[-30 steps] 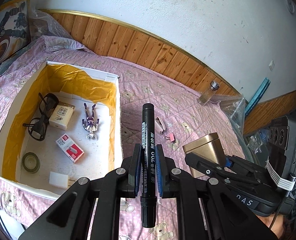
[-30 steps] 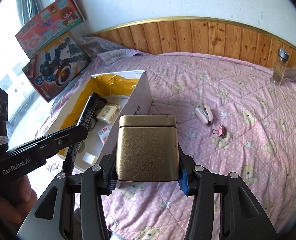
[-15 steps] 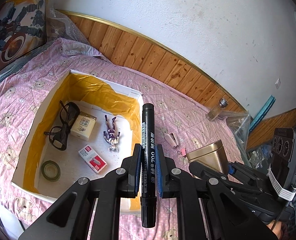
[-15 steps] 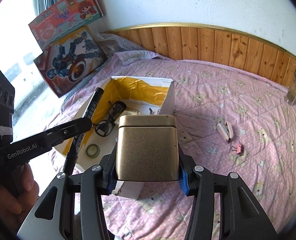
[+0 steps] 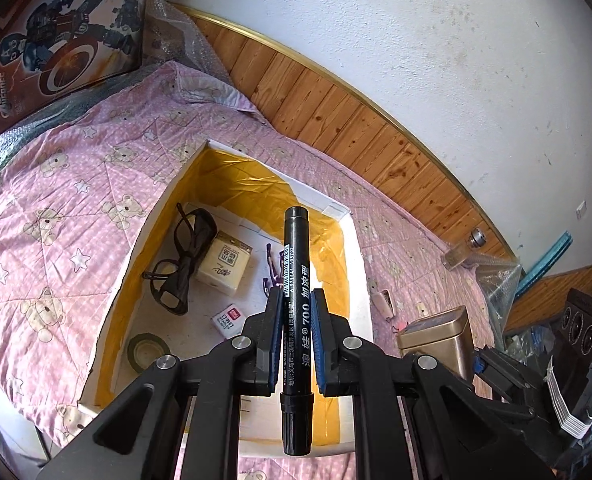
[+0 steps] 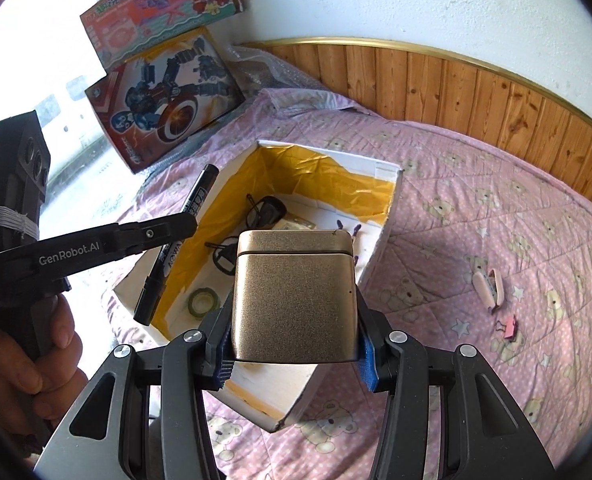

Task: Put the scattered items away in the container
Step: 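Carry the marker in left tool while right tool carries the gold tin to the box, then open right tool to drop the gold tin while left tool releases the marker inside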

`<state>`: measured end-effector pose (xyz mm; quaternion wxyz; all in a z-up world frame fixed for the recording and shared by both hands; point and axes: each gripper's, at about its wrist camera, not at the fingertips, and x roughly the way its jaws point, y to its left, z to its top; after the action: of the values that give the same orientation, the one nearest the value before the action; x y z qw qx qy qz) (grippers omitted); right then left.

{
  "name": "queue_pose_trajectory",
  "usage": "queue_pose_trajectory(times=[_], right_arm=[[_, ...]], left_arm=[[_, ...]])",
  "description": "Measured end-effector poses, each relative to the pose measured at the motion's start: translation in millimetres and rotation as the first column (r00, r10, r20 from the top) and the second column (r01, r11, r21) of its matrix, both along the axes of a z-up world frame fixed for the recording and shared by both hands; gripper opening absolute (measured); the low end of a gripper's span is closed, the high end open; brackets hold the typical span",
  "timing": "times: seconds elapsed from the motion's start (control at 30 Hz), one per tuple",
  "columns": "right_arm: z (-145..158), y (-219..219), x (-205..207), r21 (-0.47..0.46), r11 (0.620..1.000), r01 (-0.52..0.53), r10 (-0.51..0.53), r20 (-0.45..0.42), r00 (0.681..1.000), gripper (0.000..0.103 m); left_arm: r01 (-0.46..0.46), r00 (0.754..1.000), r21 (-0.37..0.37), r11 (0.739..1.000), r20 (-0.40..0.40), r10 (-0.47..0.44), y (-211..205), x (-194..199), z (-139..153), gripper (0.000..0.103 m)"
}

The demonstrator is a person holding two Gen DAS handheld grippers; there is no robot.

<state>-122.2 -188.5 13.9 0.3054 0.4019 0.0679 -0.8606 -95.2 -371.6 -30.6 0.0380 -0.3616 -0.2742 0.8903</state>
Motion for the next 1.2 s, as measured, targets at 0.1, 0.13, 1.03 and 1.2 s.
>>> queue_pose_trajectory(times=[0.1, 0.13, 1.03, 1.2], right_arm=[[-6, -11, -3, 0.021, 0.999, -0.029, 0.029, 0.006, 1.000, 0.051], [-8, -14, -5, 0.030, 0.999, -0.042, 0.041, 0.011, 0.999, 0.051], [-64, -55, -42, 0.223, 0.946, -0.237, 0.207, 0.148, 0.967, 0.052], [-68, -52, -45, 0.225, 0.949, -0.222, 0.186, 0.169, 0.968, 0.053]], left_arm=[[-0.010, 1.000, -0.012, 1.000, 0.029, 0.010, -4, -7, -8, 0.014], [-0.015, 0.999, -0.017, 1.000, 0.041, 0.015, -5, -10, -11, 0.014], [-0.031, 0.956, -0.059, 0.998, 0.289, 0.047, -14, -47, -80, 0.014], [-0.052, 0.947, -0.043, 0.998, 0.315, 0.063, -18, -49, -86, 0.029]])
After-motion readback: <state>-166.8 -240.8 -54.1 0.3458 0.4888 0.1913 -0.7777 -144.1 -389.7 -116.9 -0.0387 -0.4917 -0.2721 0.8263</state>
